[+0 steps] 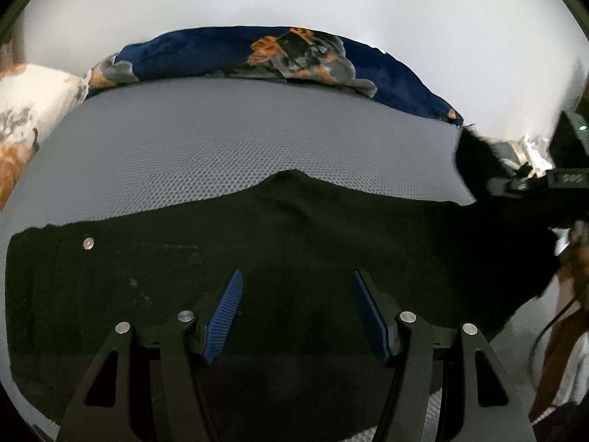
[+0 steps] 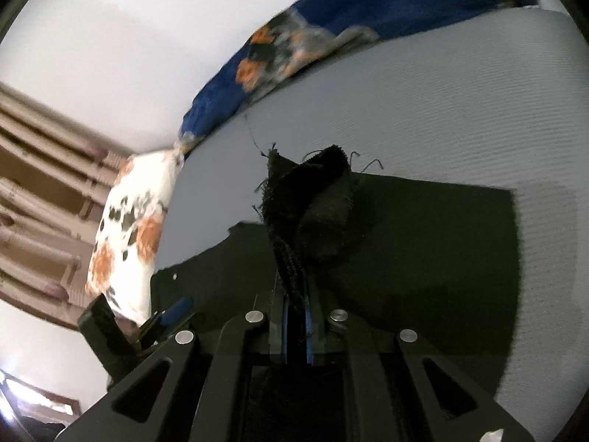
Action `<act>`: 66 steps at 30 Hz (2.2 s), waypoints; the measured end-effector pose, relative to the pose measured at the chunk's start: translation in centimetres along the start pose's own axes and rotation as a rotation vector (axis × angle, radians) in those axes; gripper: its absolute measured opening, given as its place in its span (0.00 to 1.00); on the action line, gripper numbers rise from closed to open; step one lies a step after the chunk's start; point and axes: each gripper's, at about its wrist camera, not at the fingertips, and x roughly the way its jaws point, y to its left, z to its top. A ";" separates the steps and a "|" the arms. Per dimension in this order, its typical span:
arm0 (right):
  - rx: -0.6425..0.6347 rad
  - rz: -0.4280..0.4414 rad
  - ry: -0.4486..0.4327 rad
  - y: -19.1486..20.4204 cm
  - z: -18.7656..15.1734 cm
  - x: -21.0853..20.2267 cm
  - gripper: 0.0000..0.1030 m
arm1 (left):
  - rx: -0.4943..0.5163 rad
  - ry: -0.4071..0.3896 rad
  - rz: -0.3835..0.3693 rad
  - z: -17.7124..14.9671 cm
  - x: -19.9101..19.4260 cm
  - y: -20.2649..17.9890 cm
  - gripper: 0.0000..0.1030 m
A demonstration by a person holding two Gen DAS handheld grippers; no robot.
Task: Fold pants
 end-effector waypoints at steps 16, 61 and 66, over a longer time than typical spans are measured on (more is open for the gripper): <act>-0.105 -0.051 0.200 4.4 -2.7 11.1 0.21 | -0.102 0.013 -0.074 -0.2 -1.7 3.1 0.60; 0.148 -0.130 -0.160 -4.6 -8.3 -2.0 0.49 | -0.357 0.389 -0.524 -0.1 8.3 -1.1 0.09; 0.140 -0.155 -0.161 -4.3 -8.3 -1.8 0.49 | -0.331 0.357 -0.461 -0.2 6.9 -1.2 0.06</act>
